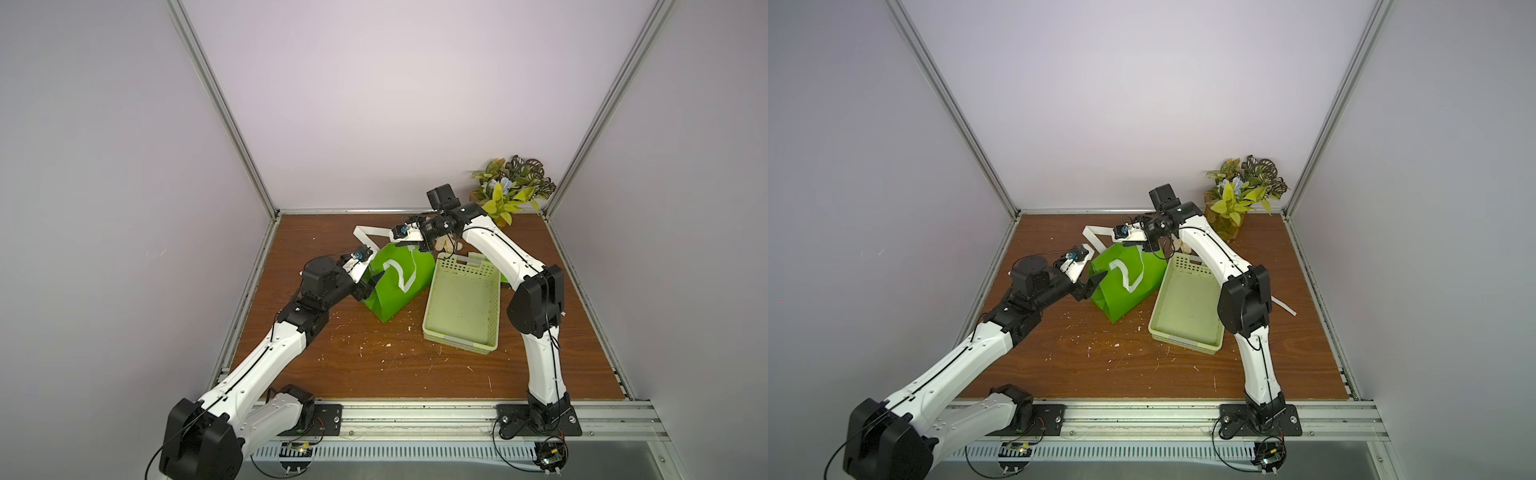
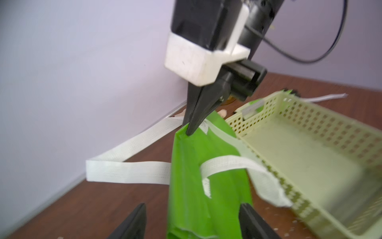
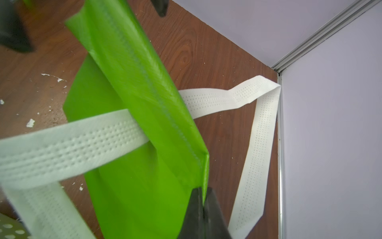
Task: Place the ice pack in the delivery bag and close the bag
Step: Seal the delivery bag at the center of the board.
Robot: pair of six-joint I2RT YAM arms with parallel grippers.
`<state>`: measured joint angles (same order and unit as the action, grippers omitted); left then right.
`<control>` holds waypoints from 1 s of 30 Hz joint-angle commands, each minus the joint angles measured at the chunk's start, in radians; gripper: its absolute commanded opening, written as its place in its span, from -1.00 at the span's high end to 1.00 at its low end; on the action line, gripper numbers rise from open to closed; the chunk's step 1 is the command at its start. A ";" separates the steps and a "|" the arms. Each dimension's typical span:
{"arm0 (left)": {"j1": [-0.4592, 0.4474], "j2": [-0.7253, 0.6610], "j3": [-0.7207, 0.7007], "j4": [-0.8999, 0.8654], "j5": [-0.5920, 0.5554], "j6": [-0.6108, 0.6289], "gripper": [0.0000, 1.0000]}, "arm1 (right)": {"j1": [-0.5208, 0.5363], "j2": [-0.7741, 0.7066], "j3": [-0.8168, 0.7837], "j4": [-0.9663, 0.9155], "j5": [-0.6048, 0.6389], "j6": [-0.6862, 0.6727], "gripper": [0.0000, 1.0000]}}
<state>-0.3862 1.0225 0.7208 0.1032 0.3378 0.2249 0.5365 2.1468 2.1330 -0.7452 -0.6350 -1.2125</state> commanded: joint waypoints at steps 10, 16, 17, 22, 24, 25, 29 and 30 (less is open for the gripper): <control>-0.005 0.066 0.077 0.034 -0.076 -0.203 -0.95 | -0.006 -0.036 -0.005 -0.028 0.023 0.013 1.00; -0.004 0.178 0.157 -0.021 -0.086 -0.237 -0.80 | -0.006 -0.033 -0.002 -0.028 0.024 0.014 1.00; -0.004 0.180 0.148 -0.013 -0.086 -0.247 -0.78 | -0.006 -0.034 -0.004 -0.029 0.026 0.014 1.00; 0.001 0.179 0.121 -0.025 -0.082 -0.253 -0.55 | -0.006 -0.038 -0.004 -0.025 0.029 0.014 1.00; 0.008 0.173 0.107 -0.035 -0.081 -0.252 -0.32 | -0.006 -0.038 -0.002 -0.024 0.025 0.016 1.00; 0.014 0.170 0.102 -0.036 -0.073 -0.253 -0.15 | -0.006 -0.036 -0.001 -0.023 0.022 0.016 1.00; 0.030 0.162 0.086 -0.045 -0.048 -0.254 0.36 | -0.006 -0.031 0.002 -0.023 0.027 0.017 1.00; 0.033 0.160 0.085 -0.054 -0.045 -0.253 0.42 | -0.007 -0.031 0.002 -0.024 0.029 0.019 1.00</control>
<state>-0.3702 1.2011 0.8112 0.0765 0.2729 -0.0257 0.5365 2.1468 2.1330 -0.7429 -0.6334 -1.2118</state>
